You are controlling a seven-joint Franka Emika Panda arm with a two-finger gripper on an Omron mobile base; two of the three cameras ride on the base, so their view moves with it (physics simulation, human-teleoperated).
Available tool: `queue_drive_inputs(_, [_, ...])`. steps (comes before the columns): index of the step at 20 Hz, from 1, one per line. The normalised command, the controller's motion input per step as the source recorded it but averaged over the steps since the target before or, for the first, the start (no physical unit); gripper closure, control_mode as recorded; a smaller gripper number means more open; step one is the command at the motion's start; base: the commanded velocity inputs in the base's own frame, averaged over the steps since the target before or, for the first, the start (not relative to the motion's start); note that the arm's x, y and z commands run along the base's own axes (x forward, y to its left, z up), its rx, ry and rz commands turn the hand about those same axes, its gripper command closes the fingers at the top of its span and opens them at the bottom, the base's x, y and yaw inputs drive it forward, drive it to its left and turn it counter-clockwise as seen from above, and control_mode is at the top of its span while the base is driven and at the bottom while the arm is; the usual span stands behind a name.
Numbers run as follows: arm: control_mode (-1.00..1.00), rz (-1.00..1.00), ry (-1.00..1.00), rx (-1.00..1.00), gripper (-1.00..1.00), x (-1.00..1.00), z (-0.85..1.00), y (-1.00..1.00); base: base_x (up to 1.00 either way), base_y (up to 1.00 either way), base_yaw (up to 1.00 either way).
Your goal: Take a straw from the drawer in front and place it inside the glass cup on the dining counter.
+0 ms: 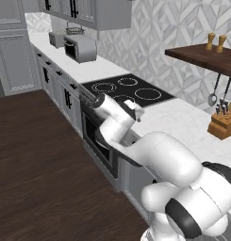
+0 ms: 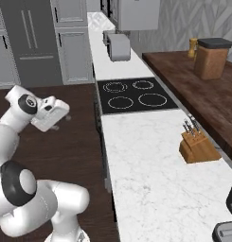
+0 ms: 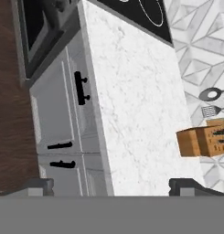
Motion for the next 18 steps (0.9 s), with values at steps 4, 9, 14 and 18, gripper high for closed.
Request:
queue_drive_inputs(4, [-1.0,0.0,0.0,-0.44,-1.0,0.17,-0.94,0.08,0.0,0.0,0.0])
queue_drive_inputs(9, [-1.0,-0.01,0.0,-0.33,-1.0,0.14,-0.77,0.0,0.0,0.0,0.0])
queue_drive_inputs(14, [-1.0,-0.01,0.0,-0.23,-1.0,0.26,-0.58,-0.19,0.0,0.0,0.0])
queue_drive_inputs(18, [-1.0,-0.02,0.0,-0.11,-1.0,0.43,-0.44,-0.32,0.0,0.0,0.0])
